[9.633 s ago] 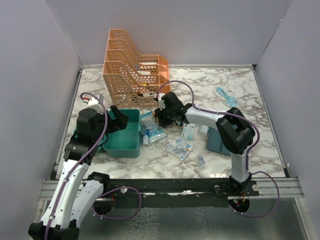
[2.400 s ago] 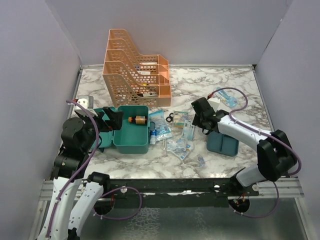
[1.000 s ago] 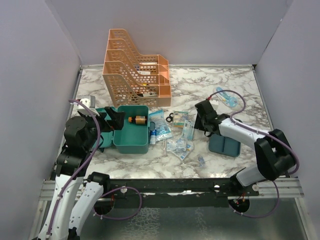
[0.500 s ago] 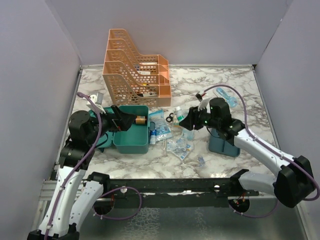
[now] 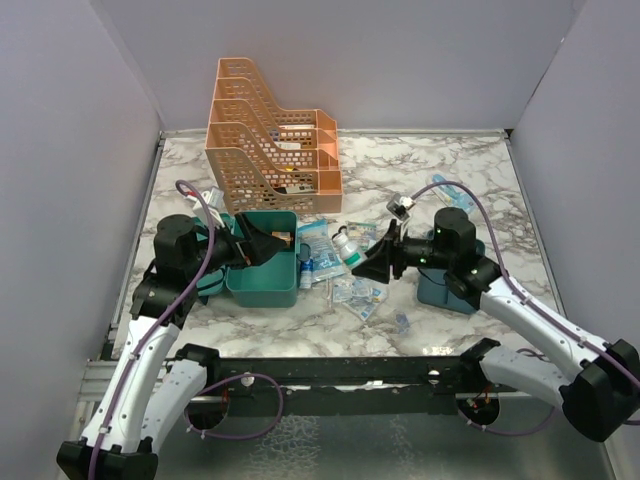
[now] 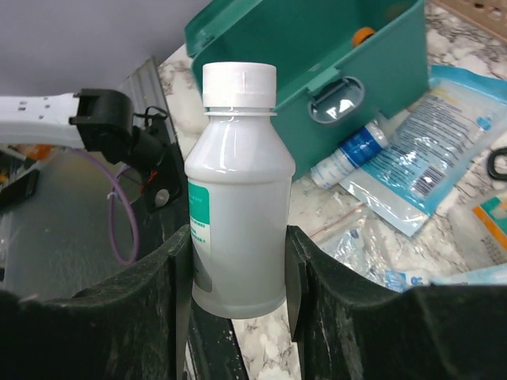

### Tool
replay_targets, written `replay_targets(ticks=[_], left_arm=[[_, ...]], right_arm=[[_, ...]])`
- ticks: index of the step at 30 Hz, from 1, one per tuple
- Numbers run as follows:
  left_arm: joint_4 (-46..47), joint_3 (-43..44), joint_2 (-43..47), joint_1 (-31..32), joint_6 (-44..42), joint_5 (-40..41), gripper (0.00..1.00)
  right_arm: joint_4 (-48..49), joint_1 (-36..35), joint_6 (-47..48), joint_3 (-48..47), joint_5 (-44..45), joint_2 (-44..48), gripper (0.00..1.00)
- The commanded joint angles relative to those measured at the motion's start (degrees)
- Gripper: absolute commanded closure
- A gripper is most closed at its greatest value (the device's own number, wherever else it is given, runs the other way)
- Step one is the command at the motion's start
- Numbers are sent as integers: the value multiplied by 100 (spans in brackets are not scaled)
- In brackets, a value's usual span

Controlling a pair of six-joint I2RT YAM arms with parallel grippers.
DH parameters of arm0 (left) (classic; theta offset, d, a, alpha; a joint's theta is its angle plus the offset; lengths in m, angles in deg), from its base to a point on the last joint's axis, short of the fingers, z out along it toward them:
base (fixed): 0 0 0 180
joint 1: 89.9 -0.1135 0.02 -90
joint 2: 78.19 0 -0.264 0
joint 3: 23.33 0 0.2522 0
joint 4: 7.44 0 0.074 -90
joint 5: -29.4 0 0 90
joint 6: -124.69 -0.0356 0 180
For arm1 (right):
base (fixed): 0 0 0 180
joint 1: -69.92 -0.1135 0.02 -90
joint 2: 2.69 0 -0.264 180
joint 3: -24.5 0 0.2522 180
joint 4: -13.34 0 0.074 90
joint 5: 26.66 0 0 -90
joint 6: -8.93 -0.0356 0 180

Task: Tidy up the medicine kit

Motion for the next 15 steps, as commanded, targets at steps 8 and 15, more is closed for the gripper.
replay_targets(ticks=[8,15], left_arm=[[536,-562,1136,21,-268,1221,10],[259,-632,2200,21,-1003,2740,9]], right_arm=[[-354,-1446,1361,-1812,650,-1697,69],[-747,-2103,1975,-3214,1486,-3180,71]])
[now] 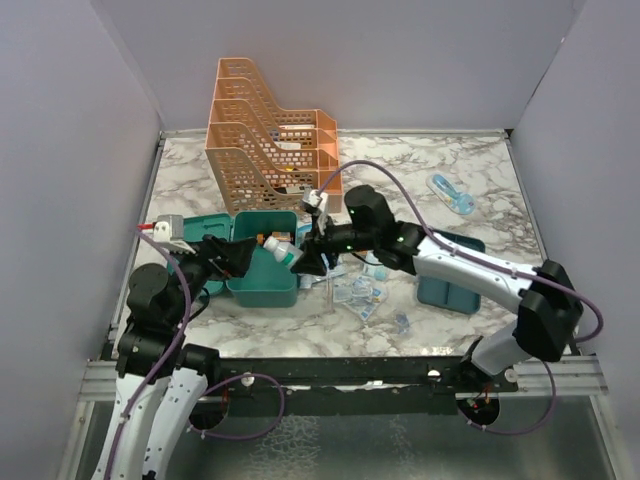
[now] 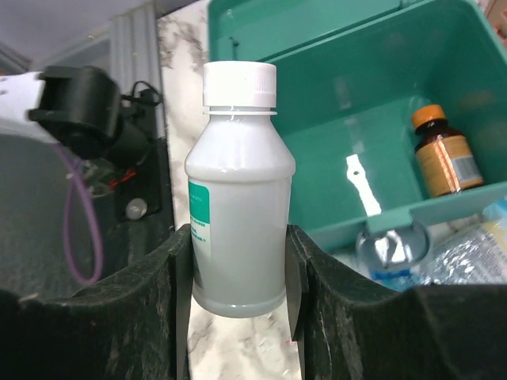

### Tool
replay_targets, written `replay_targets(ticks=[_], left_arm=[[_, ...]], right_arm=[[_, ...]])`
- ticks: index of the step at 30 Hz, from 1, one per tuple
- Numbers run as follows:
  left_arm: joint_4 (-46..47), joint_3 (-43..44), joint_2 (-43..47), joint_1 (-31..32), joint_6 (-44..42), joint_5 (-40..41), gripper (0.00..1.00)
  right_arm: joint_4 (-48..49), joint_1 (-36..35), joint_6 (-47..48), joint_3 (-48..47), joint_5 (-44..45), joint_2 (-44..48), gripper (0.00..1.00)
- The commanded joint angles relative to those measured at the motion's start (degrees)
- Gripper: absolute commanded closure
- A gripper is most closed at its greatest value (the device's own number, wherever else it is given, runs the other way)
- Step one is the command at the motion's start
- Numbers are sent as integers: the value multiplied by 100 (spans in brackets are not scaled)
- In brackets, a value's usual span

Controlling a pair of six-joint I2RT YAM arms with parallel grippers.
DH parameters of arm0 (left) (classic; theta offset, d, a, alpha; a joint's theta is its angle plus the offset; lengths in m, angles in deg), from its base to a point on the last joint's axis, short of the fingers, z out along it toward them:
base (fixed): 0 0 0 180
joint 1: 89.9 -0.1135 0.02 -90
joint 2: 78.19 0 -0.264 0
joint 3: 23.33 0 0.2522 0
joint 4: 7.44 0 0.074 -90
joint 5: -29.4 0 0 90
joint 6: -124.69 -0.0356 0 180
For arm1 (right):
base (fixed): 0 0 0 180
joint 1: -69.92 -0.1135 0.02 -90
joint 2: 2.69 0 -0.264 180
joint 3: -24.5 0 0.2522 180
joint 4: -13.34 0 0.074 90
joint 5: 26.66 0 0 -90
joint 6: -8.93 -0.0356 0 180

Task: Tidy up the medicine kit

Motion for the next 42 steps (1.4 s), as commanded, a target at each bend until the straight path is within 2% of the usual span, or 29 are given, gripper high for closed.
replay_targets(ticks=[1,9,13,17,20,22,36,42], left_arm=[[61,-102,568,21,-726,1042,8],[88,-579,1522,18,-934,1606,7],[-149,-513,1531,15,-853,2069,7],[-333,-455,1472,9,-810,2446,7],[-666,-338,1438,10,-798,2808,8],[-758,-295,1439,12,-788,2946,8],[-987,-289,1524,19,-463,3790,8],[-1087,-258,1532,16,-378,4046,7]], right_arm=[[-399,-337,750,-1045,855,-841,71],[-953,-387,1427,-2360,1313,-2038,71],[-1286,-449,1788,-2731,1856,-2448,72],[-1433,-460,1996,-2900,1956,-2639,73],[-2000,-553,2329,-3342,1932,-2906,73],[-2333,-667,2484,-3652,2212,-3121,73],[-2784,-815,2800,-4110,2873,-3872,74],[-2874,-820,2910,-4402,2985,-4181,71]])
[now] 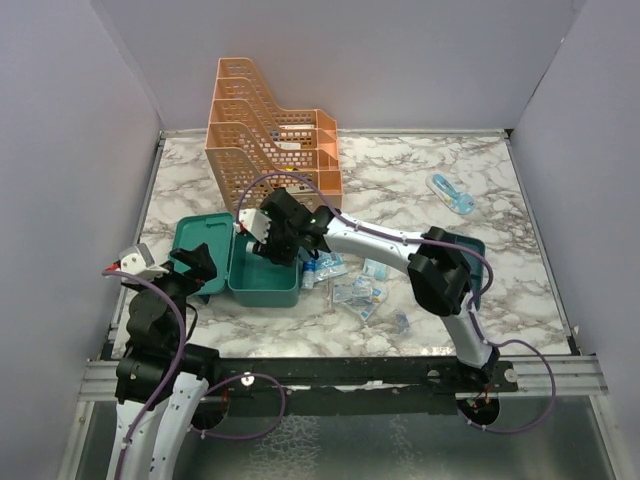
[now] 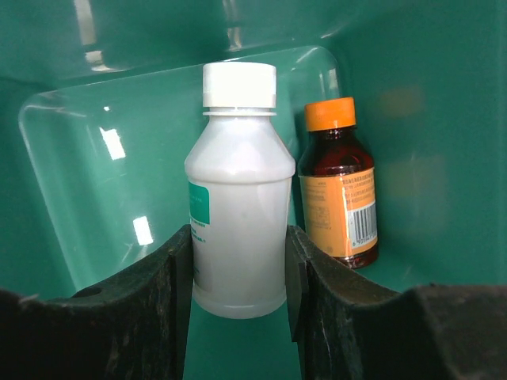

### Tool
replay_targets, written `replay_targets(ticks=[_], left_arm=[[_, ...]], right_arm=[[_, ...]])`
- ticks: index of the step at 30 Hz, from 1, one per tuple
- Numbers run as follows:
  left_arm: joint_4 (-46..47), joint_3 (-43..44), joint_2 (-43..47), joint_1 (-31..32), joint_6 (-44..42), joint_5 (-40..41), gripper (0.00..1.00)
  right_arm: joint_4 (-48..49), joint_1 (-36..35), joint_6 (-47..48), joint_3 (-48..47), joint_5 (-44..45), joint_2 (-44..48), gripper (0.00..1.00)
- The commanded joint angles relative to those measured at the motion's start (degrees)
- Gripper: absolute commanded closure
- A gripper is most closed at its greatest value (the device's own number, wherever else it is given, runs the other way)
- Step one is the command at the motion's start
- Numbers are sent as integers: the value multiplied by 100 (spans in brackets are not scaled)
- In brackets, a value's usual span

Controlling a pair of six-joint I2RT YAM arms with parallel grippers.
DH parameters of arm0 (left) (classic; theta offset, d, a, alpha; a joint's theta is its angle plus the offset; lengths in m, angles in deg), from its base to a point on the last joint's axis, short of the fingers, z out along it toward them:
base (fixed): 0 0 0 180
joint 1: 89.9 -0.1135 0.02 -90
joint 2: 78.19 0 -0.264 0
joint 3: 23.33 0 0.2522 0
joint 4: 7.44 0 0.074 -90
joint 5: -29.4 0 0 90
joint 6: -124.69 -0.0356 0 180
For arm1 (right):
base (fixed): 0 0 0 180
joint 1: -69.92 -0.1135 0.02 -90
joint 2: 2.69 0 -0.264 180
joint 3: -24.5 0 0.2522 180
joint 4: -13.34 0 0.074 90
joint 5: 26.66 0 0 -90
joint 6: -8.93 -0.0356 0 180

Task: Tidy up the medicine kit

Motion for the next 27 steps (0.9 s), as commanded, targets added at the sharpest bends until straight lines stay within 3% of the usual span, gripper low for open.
replay_targets(ticks=[1,9,19,23,27], left_arm=[[-139,223,72,4,116,419,7],[-168,219,69,3,140,521,7],[-161,205,-8,2,148,506,7],[-153,196,-35,2,145,475,7],[-150,205,-94,5,111,428,7]], right_arm=[[-96,-25,207,-419,272,-247,70],[-364,-33,477,-671,476,-405,65],[-954,-97,673,-1074,669,-641,41],[-846,-136,648,-1155,841,-817,40],[-657,-149,598,-1191,942,-959,53]])
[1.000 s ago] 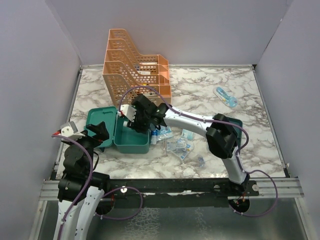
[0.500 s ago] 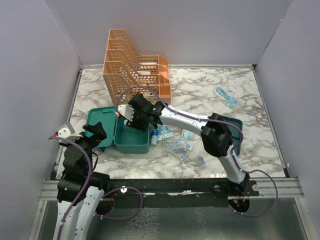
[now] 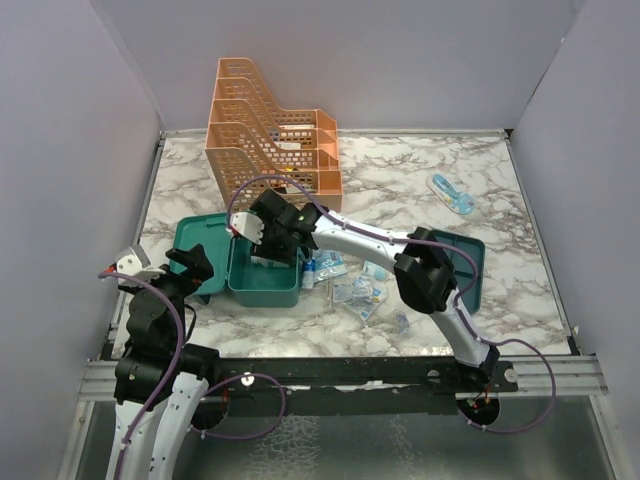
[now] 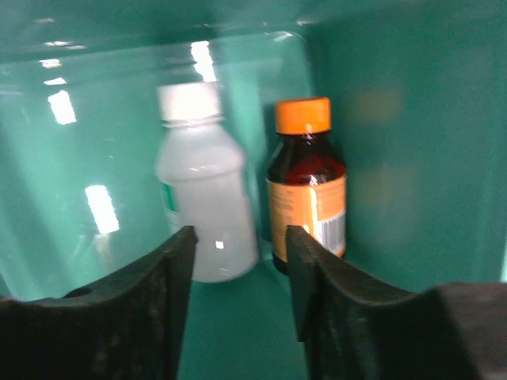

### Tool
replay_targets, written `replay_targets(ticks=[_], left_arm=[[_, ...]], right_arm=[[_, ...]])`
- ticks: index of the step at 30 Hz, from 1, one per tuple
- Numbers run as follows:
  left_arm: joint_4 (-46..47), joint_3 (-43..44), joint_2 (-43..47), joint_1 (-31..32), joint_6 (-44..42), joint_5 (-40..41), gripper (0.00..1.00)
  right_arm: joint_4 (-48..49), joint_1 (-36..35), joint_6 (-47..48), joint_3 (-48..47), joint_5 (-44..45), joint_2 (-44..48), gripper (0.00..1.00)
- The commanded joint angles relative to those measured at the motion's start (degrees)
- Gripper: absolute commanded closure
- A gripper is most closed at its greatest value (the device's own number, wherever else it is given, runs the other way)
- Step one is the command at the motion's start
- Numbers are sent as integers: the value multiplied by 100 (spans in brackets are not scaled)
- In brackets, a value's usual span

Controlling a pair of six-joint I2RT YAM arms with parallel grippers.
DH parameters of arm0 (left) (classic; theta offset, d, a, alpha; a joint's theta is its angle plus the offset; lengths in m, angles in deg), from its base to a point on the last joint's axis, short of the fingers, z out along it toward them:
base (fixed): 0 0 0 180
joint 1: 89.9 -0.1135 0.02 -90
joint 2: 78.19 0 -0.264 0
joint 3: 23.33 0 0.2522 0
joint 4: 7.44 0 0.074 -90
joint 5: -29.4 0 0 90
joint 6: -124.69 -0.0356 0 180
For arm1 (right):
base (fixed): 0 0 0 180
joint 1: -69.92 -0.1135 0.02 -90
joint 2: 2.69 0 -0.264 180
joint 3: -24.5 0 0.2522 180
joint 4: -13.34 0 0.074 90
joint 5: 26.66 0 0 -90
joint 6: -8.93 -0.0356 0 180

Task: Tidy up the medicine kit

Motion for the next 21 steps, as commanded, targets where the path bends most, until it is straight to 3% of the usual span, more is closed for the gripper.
replay_targets(ticks=[1,11,17,21], left_arm=[[58,129,-82,1,-21,61,7],[67,125,-84,1,-21,85,7],[67,116,-88,-2,-3,100,7],[68,120,-109,1,-4,103,7]], right_arm=[[162,-75,-14,-157,239,-282,56],[284,-90,-628,-224,174,59,60],[404,-108,-734,-64,138,284,46],[411,-141,-583,-104,282,130,44]])
